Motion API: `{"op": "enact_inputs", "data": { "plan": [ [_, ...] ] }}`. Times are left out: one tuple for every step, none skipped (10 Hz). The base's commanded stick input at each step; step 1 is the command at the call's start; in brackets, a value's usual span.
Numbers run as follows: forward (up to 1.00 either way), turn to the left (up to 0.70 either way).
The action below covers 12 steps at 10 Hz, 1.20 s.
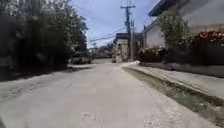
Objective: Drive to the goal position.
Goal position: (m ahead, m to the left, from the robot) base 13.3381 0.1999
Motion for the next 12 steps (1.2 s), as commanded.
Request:
{"op": "enact_inputs", "data": {
  "plan": [
    [1.00,0.01],
    [1.00,0.01],
    [1.00,0.01],
    [1.00,0.01],
    [1.00,0.01],
    [1.00,0.01],
    [1.00,0.01],
    [1.00,0.01],
    [1.00,0.01],
    [1.00,0.01],
    [1.00,0.01],
    [1.00,0.01]
  ]
}}
